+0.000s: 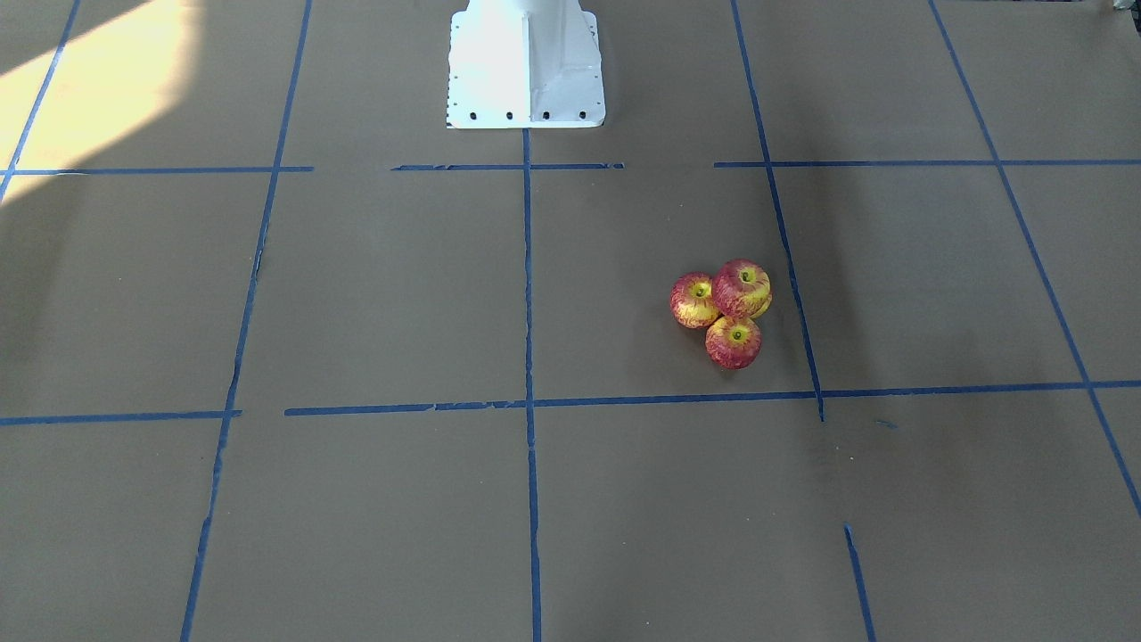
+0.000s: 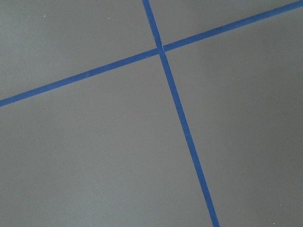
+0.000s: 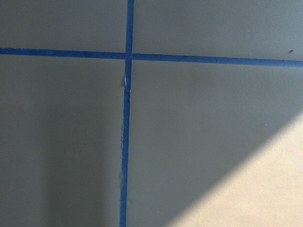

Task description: Stack apples

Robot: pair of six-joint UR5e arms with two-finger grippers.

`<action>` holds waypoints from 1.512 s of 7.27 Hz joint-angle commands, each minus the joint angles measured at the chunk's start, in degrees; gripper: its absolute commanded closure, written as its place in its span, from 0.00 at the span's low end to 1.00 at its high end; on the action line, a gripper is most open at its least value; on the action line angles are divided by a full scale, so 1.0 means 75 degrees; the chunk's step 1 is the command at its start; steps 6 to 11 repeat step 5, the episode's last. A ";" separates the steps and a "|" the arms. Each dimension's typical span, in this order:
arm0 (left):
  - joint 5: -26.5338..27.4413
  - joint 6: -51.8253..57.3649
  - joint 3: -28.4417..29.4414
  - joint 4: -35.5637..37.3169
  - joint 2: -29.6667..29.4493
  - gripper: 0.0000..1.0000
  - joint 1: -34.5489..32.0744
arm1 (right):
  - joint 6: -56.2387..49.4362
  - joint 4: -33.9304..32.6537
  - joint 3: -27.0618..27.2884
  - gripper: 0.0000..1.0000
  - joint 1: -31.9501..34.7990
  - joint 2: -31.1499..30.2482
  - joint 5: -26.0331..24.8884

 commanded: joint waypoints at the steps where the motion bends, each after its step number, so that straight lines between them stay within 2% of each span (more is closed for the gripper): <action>1: -0.0025 0.0018 0.0007 -0.0012 -0.0033 0.00 -0.0023 | 0.0000 0.0000 0.0000 0.00 0.0000 0.0000 0.0003; 11: -0.0049 0.0018 0.0054 0.0000 -0.0033 0.00 -0.0035 | 0.0000 0.0000 0.0000 0.00 0.0000 0.0000 0.0003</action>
